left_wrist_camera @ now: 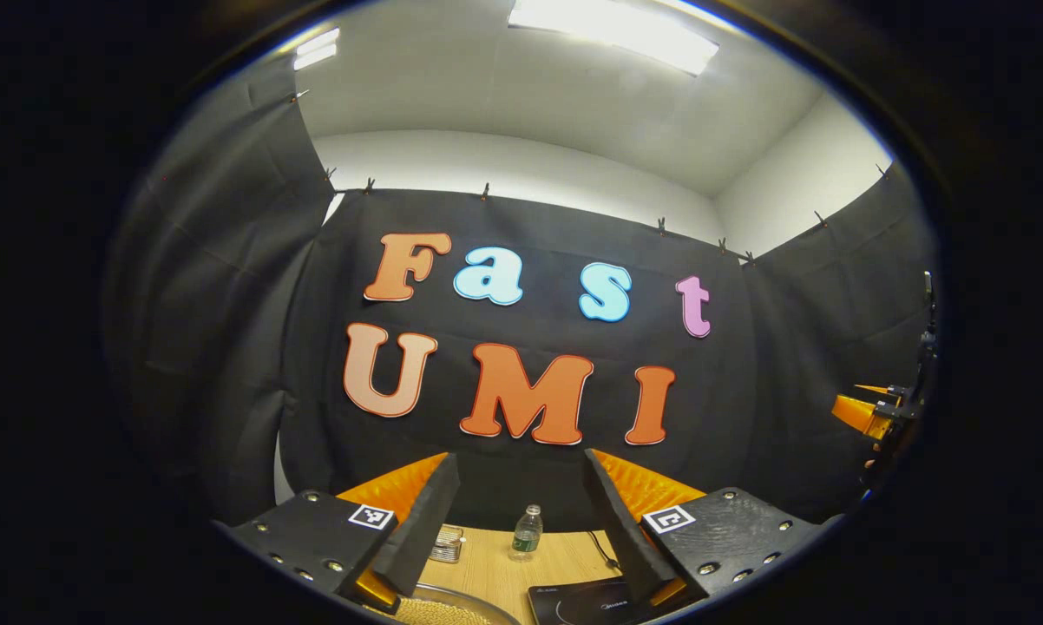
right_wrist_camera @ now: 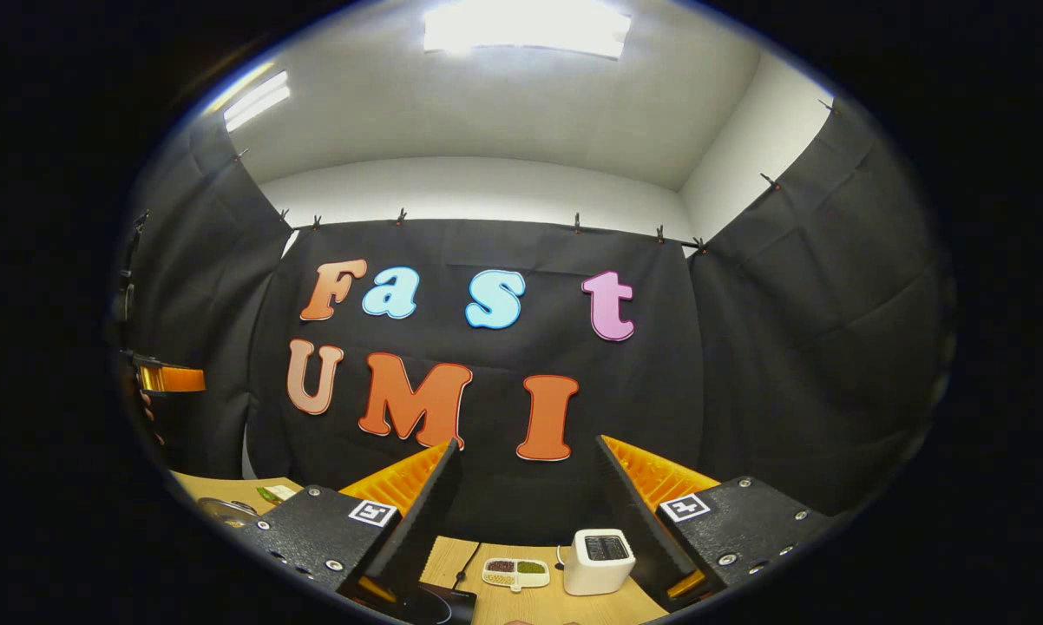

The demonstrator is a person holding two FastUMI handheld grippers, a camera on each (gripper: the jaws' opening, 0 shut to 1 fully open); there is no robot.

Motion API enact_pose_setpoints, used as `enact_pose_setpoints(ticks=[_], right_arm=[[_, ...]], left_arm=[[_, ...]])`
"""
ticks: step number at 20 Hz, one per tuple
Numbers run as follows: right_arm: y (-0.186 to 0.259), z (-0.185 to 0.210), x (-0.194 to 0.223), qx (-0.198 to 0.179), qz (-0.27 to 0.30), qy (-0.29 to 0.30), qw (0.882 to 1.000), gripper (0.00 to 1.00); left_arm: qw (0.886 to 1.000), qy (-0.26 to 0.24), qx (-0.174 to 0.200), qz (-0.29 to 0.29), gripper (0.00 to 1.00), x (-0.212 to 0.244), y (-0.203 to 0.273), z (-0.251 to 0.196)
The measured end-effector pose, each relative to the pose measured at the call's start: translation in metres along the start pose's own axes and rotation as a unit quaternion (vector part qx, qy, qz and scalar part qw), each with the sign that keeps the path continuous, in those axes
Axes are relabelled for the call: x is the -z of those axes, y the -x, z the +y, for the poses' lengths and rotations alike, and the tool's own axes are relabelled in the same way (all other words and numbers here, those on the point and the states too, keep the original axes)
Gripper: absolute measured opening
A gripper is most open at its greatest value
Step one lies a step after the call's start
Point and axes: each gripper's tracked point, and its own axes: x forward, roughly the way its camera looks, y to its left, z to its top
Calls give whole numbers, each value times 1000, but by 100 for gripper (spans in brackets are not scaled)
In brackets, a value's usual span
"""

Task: First push the handle of the pot to place it horizontally, then grasp the pot with both hands and set it on the induction cooktop.

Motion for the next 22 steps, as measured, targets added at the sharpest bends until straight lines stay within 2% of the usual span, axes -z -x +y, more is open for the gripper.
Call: enact_pose_setpoints(ticks=[9,14,22], right_arm=[[-1,1,5,-1,4,-6,1000,94],[1,3,8,-5,1,-4,1000,94],[7,11,26,-16,14,3,1000,94]], left_arm=[[1000,-4,-4,3,88,3,0,3],[1000,4,8,5,88,8,2,-1],[999,-17,17,27,88,32,10,-2]])
